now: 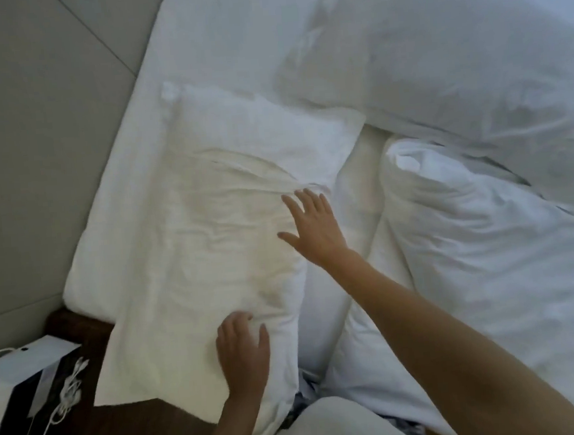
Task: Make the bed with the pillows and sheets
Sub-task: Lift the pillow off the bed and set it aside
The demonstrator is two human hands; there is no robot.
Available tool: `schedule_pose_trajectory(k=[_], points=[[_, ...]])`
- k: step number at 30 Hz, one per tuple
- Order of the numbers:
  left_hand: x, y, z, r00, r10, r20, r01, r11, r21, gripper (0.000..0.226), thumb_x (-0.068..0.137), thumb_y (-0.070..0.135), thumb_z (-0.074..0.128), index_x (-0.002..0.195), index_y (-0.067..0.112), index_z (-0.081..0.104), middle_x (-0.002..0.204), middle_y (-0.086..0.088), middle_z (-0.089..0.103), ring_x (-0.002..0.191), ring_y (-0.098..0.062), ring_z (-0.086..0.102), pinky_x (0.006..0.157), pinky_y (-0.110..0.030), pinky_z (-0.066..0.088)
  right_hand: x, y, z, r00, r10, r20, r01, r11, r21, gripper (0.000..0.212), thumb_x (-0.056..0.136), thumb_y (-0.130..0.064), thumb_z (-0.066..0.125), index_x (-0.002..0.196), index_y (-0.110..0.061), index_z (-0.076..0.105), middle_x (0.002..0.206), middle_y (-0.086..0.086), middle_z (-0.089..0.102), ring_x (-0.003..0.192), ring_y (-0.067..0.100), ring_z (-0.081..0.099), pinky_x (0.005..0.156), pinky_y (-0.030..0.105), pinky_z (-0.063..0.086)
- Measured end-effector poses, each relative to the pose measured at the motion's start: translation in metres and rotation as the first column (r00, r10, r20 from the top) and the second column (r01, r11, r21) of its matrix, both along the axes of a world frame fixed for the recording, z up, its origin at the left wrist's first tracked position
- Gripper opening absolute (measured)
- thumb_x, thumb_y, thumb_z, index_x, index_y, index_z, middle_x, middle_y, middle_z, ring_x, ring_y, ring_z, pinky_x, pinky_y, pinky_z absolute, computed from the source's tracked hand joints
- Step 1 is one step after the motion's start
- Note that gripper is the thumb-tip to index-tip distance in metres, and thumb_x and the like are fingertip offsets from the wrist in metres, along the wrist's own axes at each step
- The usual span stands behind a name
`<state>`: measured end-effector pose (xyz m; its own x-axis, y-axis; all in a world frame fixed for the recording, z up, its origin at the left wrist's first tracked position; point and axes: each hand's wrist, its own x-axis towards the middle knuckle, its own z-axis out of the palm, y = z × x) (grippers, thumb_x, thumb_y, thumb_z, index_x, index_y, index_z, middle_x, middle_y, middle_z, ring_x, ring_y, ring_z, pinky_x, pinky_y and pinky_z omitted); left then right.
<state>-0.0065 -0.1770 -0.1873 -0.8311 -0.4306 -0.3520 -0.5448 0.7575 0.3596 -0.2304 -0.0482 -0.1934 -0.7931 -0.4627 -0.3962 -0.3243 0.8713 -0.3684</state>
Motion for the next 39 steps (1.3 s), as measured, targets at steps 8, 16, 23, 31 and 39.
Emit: schedule_pose_trajectory(k=[8,16,23,31,39], points=[[-0.145,0.037,-0.02,0.952,-0.195,-0.234,0.215,0.975,0.063,0.033,0.083,0.029,0.049,0.106,0.007,0.059,0.113,-0.011,0.057,0.108,-0.026,0.05,0.091,-0.038,0.043,-0.03,0.106,-0.002,0.955,-0.294,-0.027,0.296,0.954,0.05,0.07,0.093,-0.046,0.054,0.149,-0.015,0.027,0.153,0.014,0.029,0.143,0.031,0.02,0.117,0.039,0.014],[-0.315,0.127,-0.042,0.792,-0.527,-0.309,0.557,0.83,0.012,0.052,0.084,0.025,0.07,0.129,0.005,0.053,0.138,-0.019,0.047,0.124,-0.035,0.044,0.1,-0.045,0.042,-0.121,0.254,-0.011,0.72,-0.6,-0.35,0.614,0.785,-0.084,0.077,0.083,-0.038,0.072,0.145,-0.01,0.036,0.143,0.021,0.041,0.134,0.038,0.036,0.113,0.046,0.028],[-0.472,0.234,-0.082,0.553,-0.738,-0.386,0.705,0.661,-0.255,0.081,0.081,0.043,0.071,0.148,0.014,0.035,0.148,-0.026,0.036,0.133,-0.042,0.037,0.11,-0.047,0.033,-0.196,0.391,-0.039,0.737,-0.527,-0.423,0.658,0.703,0.271,0.11,0.065,-0.059,0.076,0.153,-0.025,0.018,0.155,0.019,0.022,0.141,0.044,0.019,0.111,0.06,0.015],[-0.554,0.296,-0.171,0.541,-0.778,-0.319,0.664,0.628,-0.405,0.079,0.086,0.059,0.056,0.138,0.001,0.042,0.13,-0.027,0.048,0.117,-0.043,0.046,0.103,-0.049,0.028,-0.239,0.428,-0.141,0.653,-0.559,-0.511,0.713,0.681,0.166,0.073,0.07,-0.054,0.069,0.127,-0.012,0.048,0.118,0.013,0.056,0.11,0.035,0.05,0.09,0.044,0.035],[-0.579,0.303,-0.198,0.485,-0.76,-0.433,0.652,0.644,-0.4,0.052,0.098,0.046,0.042,0.107,-0.002,0.058,0.102,-0.031,0.06,0.093,-0.045,0.056,0.074,-0.05,0.035,-0.25,0.426,-0.18,0.639,-0.524,-0.563,0.677,0.731,0.088,0.027,0.081,-0.022,0.049,0.105,-0.009,0.053,0.106,0.016,0.061,0.1,0.037,0.054,0.08,0.042,0.034]])
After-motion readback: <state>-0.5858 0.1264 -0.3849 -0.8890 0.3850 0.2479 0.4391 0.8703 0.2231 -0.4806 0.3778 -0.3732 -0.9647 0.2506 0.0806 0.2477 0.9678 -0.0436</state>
